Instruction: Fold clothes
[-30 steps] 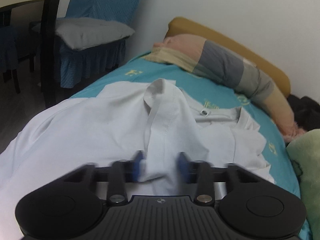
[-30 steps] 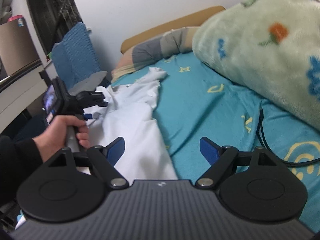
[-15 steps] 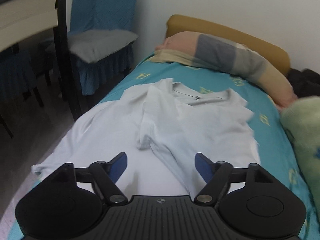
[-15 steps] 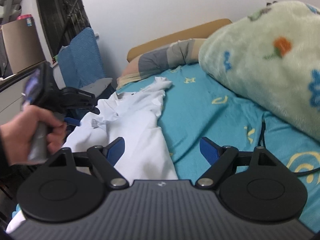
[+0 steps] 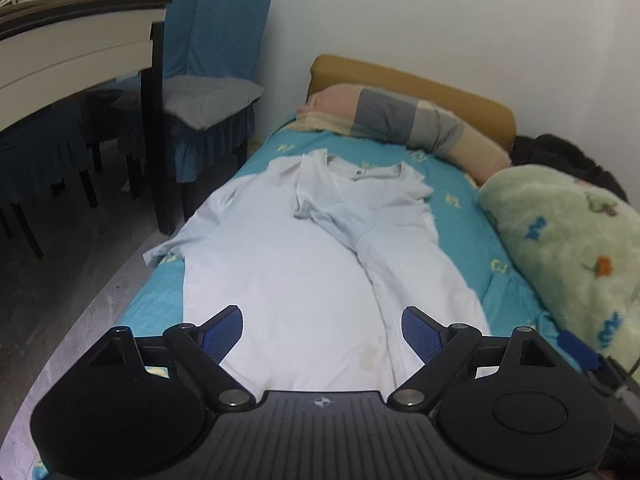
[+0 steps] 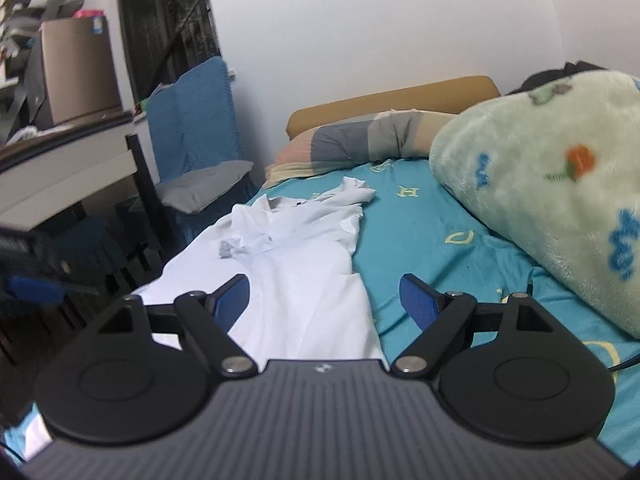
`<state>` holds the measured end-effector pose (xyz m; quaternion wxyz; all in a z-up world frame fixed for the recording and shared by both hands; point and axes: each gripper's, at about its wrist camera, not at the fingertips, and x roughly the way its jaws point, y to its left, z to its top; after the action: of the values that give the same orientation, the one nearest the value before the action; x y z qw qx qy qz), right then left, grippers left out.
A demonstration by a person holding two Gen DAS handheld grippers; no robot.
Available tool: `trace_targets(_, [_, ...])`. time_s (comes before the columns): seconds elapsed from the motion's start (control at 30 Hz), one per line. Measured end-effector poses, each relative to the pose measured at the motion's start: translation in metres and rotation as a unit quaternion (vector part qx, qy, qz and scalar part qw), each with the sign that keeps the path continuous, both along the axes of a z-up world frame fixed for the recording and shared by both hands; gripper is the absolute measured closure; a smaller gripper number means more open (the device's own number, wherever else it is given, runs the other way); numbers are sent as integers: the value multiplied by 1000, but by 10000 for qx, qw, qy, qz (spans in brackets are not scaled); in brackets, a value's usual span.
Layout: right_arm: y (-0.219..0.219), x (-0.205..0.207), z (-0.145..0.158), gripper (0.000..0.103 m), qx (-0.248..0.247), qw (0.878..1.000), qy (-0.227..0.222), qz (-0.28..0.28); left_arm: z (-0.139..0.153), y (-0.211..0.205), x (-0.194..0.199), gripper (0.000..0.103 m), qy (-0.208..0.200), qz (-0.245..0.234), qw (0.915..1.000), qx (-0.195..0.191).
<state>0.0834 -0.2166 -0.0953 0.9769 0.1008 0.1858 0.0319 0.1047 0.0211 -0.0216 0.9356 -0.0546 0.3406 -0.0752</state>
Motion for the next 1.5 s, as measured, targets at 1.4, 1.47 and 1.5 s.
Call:
trace_targets(1.4, [292, 291, -28, 20, -2201, 9036, 1522, 3345, -31, 149, 36, 7, 236, 1286, 9813, -1416])
trace_targets(1.47, [327, 293, -46, 20, -2542, 8741, 1564, 3833, -35, 156, 39, 7, 225, 1522, 9778, -1421])
trace_targets(1.5, [343, 292, -56, 20, -2756, 8590, 1588, 4011, -37, 160, 40, 7, 221, 1653, 9756, -1429])
